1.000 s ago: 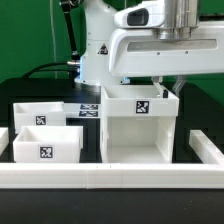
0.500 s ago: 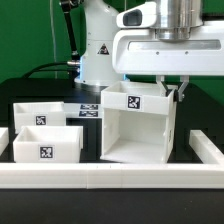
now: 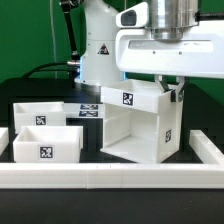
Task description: Assemble drawer
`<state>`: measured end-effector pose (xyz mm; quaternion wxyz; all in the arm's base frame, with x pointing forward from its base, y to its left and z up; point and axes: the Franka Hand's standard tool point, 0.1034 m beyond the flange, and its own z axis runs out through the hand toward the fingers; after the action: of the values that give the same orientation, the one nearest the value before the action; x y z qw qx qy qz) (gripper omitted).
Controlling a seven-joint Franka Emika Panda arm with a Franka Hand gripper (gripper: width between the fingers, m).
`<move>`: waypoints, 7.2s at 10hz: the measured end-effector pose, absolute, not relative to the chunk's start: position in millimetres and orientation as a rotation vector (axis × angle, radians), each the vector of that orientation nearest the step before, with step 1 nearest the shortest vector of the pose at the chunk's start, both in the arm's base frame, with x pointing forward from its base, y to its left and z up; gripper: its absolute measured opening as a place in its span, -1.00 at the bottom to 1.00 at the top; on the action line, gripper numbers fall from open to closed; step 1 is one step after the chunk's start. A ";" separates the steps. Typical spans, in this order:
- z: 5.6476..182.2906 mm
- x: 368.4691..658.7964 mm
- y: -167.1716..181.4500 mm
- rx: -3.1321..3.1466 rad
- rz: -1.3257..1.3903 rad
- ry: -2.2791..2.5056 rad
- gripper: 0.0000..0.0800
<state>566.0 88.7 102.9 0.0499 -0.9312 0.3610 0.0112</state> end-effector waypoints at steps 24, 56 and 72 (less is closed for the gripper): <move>101.9 648.2 99.5 -2.119 0.169 1.999 -0.91; 90.7 584.2 -48.5 -2.956 0.254 0.508 0.62; 37.0 554.8 -69.0 -3.072 -0.035 0.130 0.62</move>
Offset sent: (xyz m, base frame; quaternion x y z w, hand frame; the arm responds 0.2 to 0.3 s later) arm 0.0000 0.0000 0.0000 0.0000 0.0000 0.1296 0.9916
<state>554.8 -69.0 37.0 0.0334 -0.9985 0.0421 -0.0113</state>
